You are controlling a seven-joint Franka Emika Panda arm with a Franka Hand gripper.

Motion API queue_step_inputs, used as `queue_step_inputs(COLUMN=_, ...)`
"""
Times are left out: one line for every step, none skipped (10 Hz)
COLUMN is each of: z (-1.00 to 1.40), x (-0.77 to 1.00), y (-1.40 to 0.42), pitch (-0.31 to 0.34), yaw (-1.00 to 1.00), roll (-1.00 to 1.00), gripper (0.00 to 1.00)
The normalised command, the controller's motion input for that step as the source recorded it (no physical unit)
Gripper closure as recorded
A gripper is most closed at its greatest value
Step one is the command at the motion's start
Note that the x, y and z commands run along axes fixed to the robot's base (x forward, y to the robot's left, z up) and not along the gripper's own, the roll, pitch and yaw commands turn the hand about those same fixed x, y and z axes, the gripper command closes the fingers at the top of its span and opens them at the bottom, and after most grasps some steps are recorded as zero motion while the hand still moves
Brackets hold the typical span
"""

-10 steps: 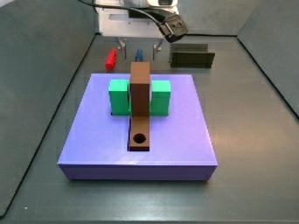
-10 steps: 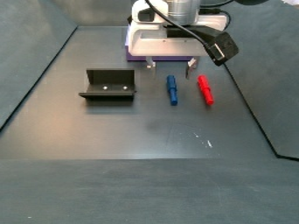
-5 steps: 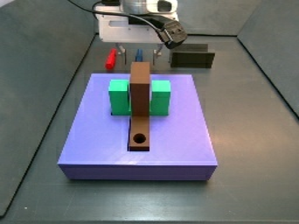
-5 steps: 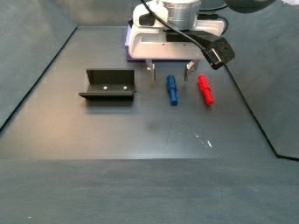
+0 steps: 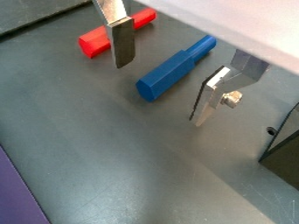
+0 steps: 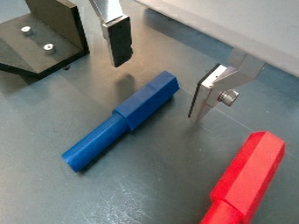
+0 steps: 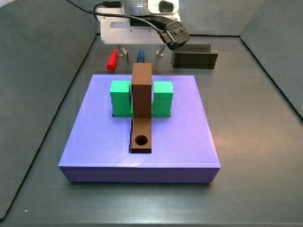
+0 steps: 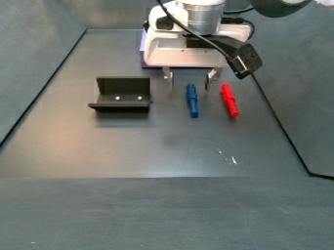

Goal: Pick up the blue object. Move up. Place the blue object on the fixture. Regrasp the blue object. Move to above the board. Insert the blue object.
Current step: Pick up the blue object.

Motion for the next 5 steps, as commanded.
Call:
queue_step_inputs(z=-0.13, x=0.0, y=0.0, pitch=0.0, yaw=0.0, roll=0.02, gripper=0.0)
queue_step_inputs(z=-0.17, x=0.0, y=0.0, pitch=0.0, yaw=0.0, roll=0.01, gripper=0.0)
queue_step_inputs(z=-0.16, x=0.0, y=0.0, pitch=-0.004, yaw=0.0, roll=0.01, gripper=0.0)
queue_step_inputs(z=-0.15, x=0.0, y=0.0, pitch=-0.003, yaw=0.0, roll=0.02, gripper=0.0)
queue_step_inputs(z=-0.07, x=0.0, y=0.0, pitch=0.0, yaw=0.0, roll=0.01, gripper=0.0)
